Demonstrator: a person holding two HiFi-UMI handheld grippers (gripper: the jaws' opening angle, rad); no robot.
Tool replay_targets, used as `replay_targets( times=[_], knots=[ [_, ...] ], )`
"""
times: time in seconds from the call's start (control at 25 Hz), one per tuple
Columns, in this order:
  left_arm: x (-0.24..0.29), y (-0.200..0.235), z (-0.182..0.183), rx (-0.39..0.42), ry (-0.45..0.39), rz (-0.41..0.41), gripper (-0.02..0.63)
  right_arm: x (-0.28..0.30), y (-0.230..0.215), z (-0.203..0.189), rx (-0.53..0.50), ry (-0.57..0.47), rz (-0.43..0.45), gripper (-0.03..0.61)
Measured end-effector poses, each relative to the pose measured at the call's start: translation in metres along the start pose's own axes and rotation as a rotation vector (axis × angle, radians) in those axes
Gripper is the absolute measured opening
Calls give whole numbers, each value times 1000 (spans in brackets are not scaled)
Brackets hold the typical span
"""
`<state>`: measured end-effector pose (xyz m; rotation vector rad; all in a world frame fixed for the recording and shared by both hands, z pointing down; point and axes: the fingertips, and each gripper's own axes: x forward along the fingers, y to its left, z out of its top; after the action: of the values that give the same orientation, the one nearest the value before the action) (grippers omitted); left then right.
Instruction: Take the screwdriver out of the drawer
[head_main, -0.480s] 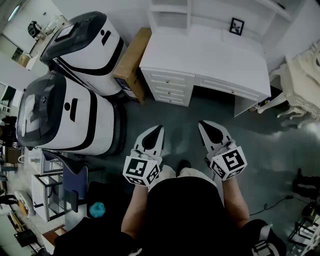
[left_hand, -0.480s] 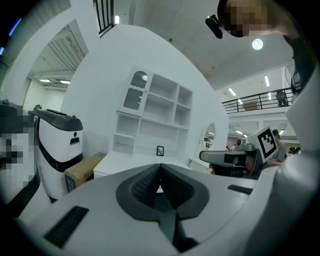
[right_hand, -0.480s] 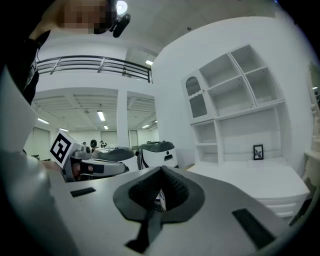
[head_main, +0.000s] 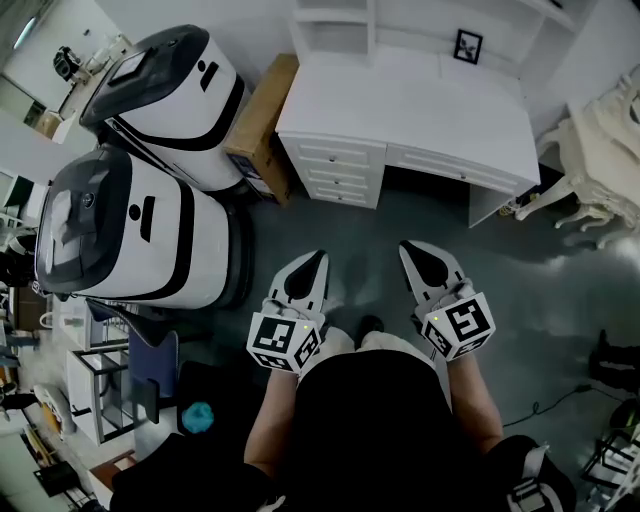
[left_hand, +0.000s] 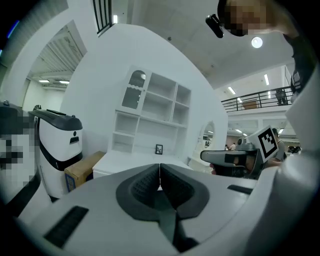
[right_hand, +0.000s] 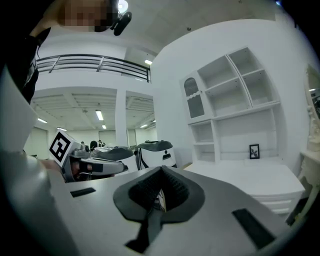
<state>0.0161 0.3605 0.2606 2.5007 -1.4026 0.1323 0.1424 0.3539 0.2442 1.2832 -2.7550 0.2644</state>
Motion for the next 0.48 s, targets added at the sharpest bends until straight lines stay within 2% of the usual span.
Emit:
replay_targets(
  times=[0.28, 0.48],
  knots=[
    [2, -10, -7, -5, 18, 5, 23, -7, -5, -4, 61, -11, 6, 17],
    [2, -18, -13, 1, 34, 17, 23, -9, -3, -9, 55, -7, 18, 17]
  ],
)
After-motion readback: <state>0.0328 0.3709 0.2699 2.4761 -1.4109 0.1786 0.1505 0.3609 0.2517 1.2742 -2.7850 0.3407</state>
